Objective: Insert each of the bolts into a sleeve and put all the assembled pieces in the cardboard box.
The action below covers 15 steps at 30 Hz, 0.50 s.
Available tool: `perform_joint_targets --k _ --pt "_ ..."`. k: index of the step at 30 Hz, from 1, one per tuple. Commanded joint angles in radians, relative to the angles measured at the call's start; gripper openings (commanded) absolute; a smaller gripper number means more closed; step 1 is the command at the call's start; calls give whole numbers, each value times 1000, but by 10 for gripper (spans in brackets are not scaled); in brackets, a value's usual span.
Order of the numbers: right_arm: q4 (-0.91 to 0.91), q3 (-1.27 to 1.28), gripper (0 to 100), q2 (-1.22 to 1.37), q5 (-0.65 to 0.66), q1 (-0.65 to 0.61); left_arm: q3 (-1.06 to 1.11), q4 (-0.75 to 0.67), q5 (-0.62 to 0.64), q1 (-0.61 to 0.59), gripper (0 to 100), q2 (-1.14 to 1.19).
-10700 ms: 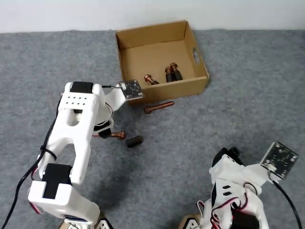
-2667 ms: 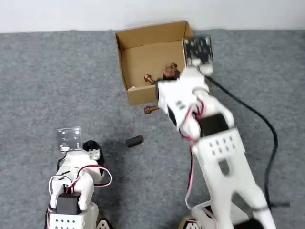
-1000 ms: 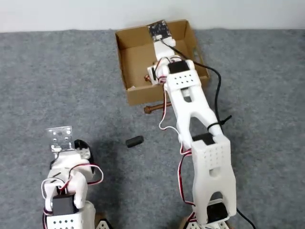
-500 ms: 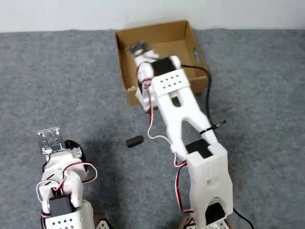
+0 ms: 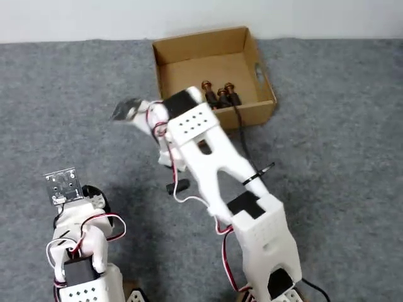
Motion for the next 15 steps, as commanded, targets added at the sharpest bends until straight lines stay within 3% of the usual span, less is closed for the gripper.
perform_joint_targets --k 1,15 --pt "44 44 204 -53 28 -41 -4 -26 -8 -8 7 -2" --pt "-99 101 203 166 31 -82 -4 -26 -8 -6 7 -2"
